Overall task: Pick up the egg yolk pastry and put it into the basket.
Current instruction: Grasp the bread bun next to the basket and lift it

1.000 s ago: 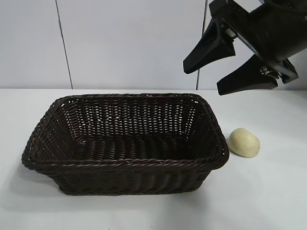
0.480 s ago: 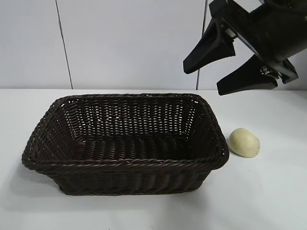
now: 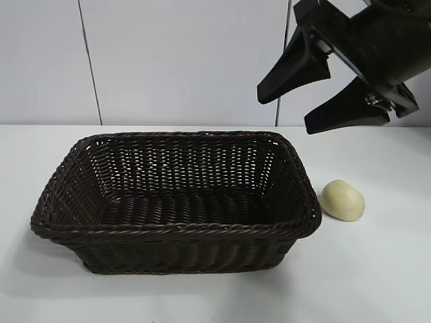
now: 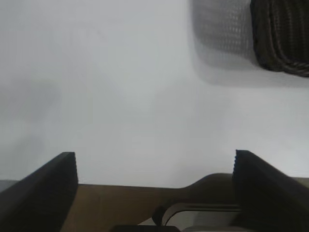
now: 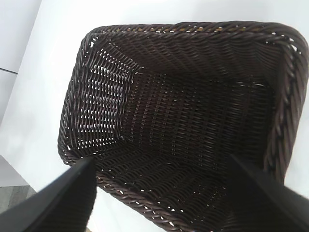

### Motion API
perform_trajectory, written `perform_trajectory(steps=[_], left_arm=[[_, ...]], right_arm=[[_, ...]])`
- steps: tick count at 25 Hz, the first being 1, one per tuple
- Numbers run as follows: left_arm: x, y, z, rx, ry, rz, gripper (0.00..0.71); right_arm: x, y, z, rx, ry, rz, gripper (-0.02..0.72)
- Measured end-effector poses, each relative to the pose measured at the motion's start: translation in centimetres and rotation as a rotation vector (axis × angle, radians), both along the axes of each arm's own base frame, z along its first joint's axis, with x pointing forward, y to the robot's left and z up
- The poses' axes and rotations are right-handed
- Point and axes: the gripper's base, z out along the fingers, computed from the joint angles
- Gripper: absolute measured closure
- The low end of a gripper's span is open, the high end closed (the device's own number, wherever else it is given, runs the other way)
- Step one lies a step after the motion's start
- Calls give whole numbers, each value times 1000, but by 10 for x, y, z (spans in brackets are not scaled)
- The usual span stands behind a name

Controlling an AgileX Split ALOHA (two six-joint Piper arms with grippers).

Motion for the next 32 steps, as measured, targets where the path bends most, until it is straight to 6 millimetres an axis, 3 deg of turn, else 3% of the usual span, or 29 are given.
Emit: perform_trajectory(steps=[3,14,17,23,28,32], left_arm=[[-5,0,-19,0,9,0,80],[-6,0,-19,-1,-15,3,80],[-17,0,-15,-2,-90,3,80],[-63,1,-10,-8,-398,3,80],[-67,1,-9,-9,-412,3,80],[-67,1,-9,-9,-412,3,80]], right_arm=[[0,0,0,0,0,0,164],[0,0,0,0,1,1,164],[0,0,0,-1,-3,-4,164],[3,0,5,-13,-19,10,164],[8,-2,23,-60,21,-19,164],[15,-13,36,-204,48,-65,164]])
